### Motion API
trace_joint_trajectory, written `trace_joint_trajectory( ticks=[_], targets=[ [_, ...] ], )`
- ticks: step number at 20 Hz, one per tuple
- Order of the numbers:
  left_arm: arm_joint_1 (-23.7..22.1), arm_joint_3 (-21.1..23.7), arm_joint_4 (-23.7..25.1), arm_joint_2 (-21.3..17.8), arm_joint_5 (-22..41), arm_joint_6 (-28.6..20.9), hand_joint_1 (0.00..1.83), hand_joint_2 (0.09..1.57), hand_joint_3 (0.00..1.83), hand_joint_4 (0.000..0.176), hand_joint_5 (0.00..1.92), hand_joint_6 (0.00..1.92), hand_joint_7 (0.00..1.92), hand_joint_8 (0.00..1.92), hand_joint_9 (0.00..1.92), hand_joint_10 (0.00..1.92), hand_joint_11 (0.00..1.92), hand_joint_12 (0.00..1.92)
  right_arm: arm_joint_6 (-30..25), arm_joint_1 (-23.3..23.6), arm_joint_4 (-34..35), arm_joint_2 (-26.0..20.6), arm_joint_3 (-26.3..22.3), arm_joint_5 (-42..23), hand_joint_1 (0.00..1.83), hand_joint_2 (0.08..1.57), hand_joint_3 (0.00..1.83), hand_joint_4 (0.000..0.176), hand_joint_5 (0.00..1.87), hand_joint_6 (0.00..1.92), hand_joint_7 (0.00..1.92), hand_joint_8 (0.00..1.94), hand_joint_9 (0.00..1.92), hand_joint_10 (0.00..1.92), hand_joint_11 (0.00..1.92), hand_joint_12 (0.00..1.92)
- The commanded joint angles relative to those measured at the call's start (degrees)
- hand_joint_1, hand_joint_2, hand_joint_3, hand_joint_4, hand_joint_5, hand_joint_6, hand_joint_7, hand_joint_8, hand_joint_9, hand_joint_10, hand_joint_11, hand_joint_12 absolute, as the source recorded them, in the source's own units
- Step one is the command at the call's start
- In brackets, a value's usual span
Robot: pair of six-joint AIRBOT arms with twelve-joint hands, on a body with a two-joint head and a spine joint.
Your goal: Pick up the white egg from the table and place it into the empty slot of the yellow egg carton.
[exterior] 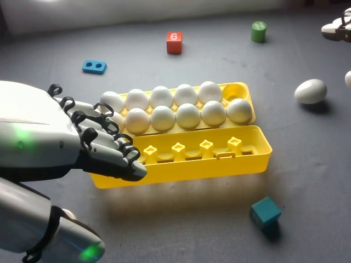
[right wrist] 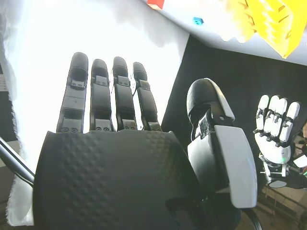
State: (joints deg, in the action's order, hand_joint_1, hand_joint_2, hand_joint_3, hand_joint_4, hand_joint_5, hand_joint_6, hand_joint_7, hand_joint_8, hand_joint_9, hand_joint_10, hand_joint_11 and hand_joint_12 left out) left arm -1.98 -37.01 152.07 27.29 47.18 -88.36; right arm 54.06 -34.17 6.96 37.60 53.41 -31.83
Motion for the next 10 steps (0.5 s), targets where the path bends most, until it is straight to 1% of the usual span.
trace_joint_trajectory(
  ticks=[1, 2, 3, 5, 6, 8, 10],
  targets=[
    [-0.7, 0.1, -2.3, -0.2, -3.8, -0.1, 0.00, 1.01, 0.15, 0.000, 0.02, 0.01, 0.00, 0.00, 0.00, 0.00, 0.00, 0.04, -0.2, 0.2, 0.4, -0.4, -0.1, -6.7, 0.15, 0.77, 0.11, 0.166, 0.03, 0.01, 0.00, 0.00, 0.00, 0.00, 0.00, 0.00],
    [-0.7, 0.2, -2.3, -0.2, -3.8, -0.1, 0.00, 1.01, 0.15, 0.000, 0.02, 0.01, 0.00, 0.00, 0.00, 0.00, 0.00, 0.04, -0.2, 0.2, 0.4, -0.4, -0.1, -6.7, 0.15, 0.77, 0.11, 0.166, 0.03, 0.01, 0.00, 0.00, 0.00, 0.00, 0.00, 0.00],
    [-0.6, 0.2, -2.3, -0.2, -3.8, -0.1, 0.00, 1.06, 0.04, 0.000, 0.02, 0.00, 0.00, 0.00, 0.00, 0.00, 0.01, 0.04, -0.2, 0.2, 0.3, -0.4, -0.1, -6.7, 0.17, 0.80, 0.03, 0.163, 0.06, 0.01, 0.00, 0.00, 0.00, 0.00, 0.00, 0.00],
    [-0.6, 0.2, -2.3, -0.2, -3.8, -0.1, 0.00, 1.07, 0.03, 0.000, 0.02, 0.00, 0.00, 0.00, 0.00, 0.00, 0.00, 0.02, -0.2, 0.2, 0.3, -0.4, -0.1, -6.7, 0.19, 0.80, 0.03, 0.174, 0.08, 0.01, 0.00, 0.00, 0.00, 0.00, 0.00, 0.00],
    [-0.6, 0.2, -2.4, -0.2, -3.8, -0.1, 0.00, 1.07, 0.02, 0.000, 0.04, 0.01, 0.01, 0.00, 0.00, 0.00, 0.02, 0.02, -0.2, 0.2, 0.3, -0.4, -0.1, -6.7, 0.19, 0.80, 0.03, 0.176, 0.10, 0.02, 0.00, 0.00, 0.00, 0.00, 0.00, 0.00],
    [-0.7, 0.1, -2.6, -0.2, -3.8, -0.1, 0.00, 1.08, 0.02, 0.000, 0.03, 0.00, 0.00, 0.00, 0.00, 0.00, 0.00, 0.00, -0.2, 0.2, 0.3, -0.4, -0.1, -6.7, 0.14, 0.80, 0.02, 0.176, 0.10, 0.01, 0.00, 0.00, 0.00, 0.00, 0.00, 0.00],
    [-0.7, 0.0, -3.1, -0.2, -3.8, 0.1, 0.00, 1.09, 0.02, 0.000, 0.05, 0.01, 0.02, 0.01, 0.01, 0.00, 0.01, 0.01, -0.2, 0.1, 0.3, -0.4, -0.1, -6.7, 0.13, 0.80, 0.02, 0.166, 0.09, 0.01, 0.00, 0.00, 0.00, 0.00, 0.00, 0.00]
  ],
)
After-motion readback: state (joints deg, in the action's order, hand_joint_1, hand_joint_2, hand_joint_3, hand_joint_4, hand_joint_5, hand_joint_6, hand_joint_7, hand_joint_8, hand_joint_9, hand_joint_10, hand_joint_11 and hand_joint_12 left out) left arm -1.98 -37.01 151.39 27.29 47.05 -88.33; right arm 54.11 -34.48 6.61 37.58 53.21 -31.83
